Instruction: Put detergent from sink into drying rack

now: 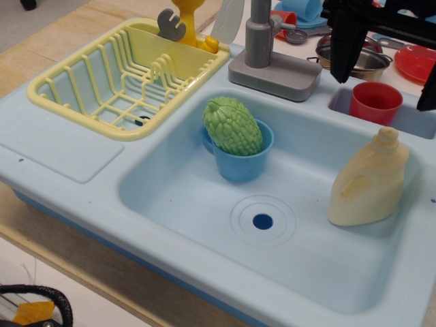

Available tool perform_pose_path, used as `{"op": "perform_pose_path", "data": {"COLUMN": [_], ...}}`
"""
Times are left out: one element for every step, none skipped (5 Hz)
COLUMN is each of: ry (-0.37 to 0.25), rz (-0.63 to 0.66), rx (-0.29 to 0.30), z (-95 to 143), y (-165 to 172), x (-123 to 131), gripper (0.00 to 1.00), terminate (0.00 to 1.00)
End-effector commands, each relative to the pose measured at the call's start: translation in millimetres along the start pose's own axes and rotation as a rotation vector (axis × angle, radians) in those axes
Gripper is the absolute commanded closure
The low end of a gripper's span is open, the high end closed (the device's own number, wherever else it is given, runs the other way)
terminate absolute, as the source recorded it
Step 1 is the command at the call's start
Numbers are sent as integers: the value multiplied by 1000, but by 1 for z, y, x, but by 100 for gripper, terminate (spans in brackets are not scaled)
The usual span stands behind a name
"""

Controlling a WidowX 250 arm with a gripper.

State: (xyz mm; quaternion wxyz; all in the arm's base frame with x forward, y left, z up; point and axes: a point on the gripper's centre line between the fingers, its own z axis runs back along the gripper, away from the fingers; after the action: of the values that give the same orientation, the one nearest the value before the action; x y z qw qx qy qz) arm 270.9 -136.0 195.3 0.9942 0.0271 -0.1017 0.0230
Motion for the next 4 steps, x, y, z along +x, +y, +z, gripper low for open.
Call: {"op": "perform_pose_path", "data": {"ry": [0, -48, -85, -82], "rz": [0, -179, -286, -285], "rx": [0, -94, -177, -236], "z": [0, -10, -23, -31], "y": [0, 2, -1, -3], "x": [0, 5, 8, 2], "gripper": [0, 0, 0, 0], "terminate": [0, 0, 0, 0]}}
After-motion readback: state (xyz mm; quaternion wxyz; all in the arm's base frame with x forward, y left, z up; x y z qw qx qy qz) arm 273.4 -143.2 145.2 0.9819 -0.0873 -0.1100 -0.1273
